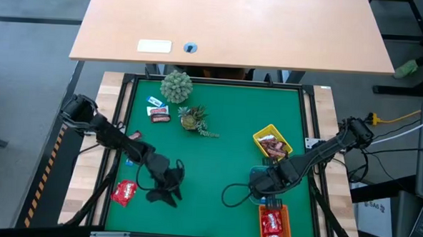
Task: Sort candy
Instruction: Put the white chocolate into the blue bin, then put the red candy into the orange bin
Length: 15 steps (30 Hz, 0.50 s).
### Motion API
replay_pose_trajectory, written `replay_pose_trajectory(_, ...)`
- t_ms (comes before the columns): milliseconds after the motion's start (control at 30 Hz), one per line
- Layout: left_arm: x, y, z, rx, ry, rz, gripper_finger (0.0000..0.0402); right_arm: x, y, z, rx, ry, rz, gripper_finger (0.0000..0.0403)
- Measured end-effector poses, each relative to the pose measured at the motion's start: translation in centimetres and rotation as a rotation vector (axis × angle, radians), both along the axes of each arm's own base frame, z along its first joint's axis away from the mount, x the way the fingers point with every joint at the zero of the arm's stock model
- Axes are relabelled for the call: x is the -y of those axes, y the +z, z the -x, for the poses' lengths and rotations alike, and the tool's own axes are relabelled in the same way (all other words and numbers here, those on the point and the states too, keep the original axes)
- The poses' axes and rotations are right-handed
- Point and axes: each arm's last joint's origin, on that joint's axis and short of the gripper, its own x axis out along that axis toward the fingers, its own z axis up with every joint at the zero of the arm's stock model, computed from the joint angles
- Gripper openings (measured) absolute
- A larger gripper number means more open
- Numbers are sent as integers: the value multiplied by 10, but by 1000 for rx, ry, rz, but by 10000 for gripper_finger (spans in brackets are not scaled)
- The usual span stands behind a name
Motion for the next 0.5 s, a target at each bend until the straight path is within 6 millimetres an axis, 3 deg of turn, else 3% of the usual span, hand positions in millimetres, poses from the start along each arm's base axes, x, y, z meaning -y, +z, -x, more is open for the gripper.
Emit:
replay_pose_trajectory(300,15,-10,20,-551,-111,254,206,0,0,0,-8,-61,-2,128)
replay_pose_trajectory(500,29,-8,31,-697,-156,313,206,0,0,-1,0,-58,-7,172)
